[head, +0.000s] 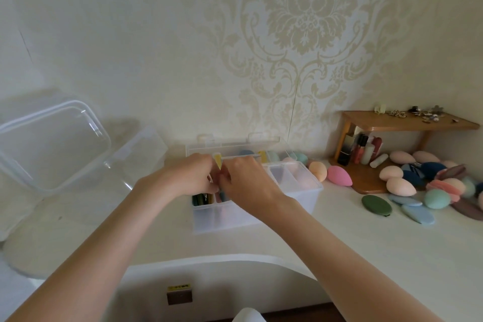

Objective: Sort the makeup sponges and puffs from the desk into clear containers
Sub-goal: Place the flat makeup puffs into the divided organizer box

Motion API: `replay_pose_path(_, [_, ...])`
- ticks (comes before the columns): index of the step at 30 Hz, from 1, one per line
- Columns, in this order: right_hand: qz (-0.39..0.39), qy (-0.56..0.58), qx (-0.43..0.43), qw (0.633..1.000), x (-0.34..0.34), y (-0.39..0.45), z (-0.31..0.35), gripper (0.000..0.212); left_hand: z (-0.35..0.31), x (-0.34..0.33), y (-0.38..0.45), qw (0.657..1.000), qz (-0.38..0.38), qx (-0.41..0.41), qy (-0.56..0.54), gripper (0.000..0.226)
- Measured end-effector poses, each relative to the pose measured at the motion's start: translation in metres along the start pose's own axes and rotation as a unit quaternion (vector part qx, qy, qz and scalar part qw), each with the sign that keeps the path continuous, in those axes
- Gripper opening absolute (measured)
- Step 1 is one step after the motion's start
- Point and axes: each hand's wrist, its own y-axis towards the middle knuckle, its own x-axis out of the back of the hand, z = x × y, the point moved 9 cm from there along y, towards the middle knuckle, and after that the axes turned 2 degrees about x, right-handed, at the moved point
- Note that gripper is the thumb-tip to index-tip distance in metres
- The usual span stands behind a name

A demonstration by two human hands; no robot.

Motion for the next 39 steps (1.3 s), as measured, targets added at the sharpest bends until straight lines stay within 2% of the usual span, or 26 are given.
replay_pose_path(2, [0.006, -0.011, 0.006, 1.000, -0.001, 0.000, -0.003, 0.031, 0.003, 0.000, 0.001, 1.000, 0.000, 0.005, -0.007, 0.018])
replay_pose_path(7, [0.018, -0.011, 0.035, 0.999, -0.007, -0.001, -0.002, 0.027, 0.002, -0.003, 0.002, 1.000, 0.003, 0.001, -0.010, 0.016])
replay_pose_path(11, [-0.033, 0.068, 0.000, 0.997, 0.002, -0.005, -0.011, 0.021, 0.004, -0.017, 0.004, 0.998, 0.062, 0.011, 0.026, 0.021])
replay_pose_path(15, [-0.036, 0.121, 0.006, 0.992, 0.008, -0.007, -0.016, 0.019, 0.004, -0.018, 0.009, 0.997, 0.057, 0.012, 0.048, 0.015])
replay_pose_path(18, [-0.027, 0.113, 0.011, 0.993, 0.007, -0.008, -0.017, 0.018, 0.001, -0.018, 0.013, 0.997, 0.043, 0.009, 0.061, 0.022])
replay_pose_path(21, [0.007, 0.082, 0.021, 0.996, 0.001, -0.007, -0.012, 0.020, 0.005, -0.009, 0.012, 1.000, 0.027, 0.008, -0.002, 0.022])
replay_pose_path(23, [0.039, 0.060, 0.027, 0.997, -0.008, -0.006, -0.008, 0.020, 0.005, -0.004, 0.010, 0.999, 0.027, -0.004, -0.025, 0.014])
replay_pose_path(26, [0.047, 0.002, 0.052, 0.998, -0.016, -0.002, -0.002, 0.022, 0.004, -0.008, 0.008, 0.999, 0.040, -0.008, 0.000, 0.006])
replay_pose_path(30, [0.023, -0.032, 0.059, 0.997, -0.001, -0.002, -0.003, 0.028, 0.003, -0.010, 0.010, 0.999, 0.028, 0.020, 0.028, 0.021])
replay_pose_path(33, [-0.051, 0.011, 0.002, 0.999, 0.041, -0.010, -0.031, 0.027, -0.003, -0.008, 0.013, 0.997, 0.028, 0.026, 0.067, 0.021])
replay_pose_path(35, [-0.088, -0.014, -0.069, 0.994, 0.065, -0.017, -0.072, 0.029, -0.009, -0.010, 0.016, 0.994, 0.033, 0.027, 0.099, 0.019])
replay_pose_path(37, [-0.084, -0.089, -0.159, 0.980, 0.079, -0.030, -0.126, 0.029, -0.019, -0.015, 0.018, 0.990, 0.044, 0.030, 0.129, 0.016])
replay_pose_path(39, [-0.042, -0.154, -0.264, 0.951, 0.080, -0.050, -0.177, 0.025, -0.028, -0.019, 0.017, 0.987, 0.055, 0.032, 0.149, 0.018])
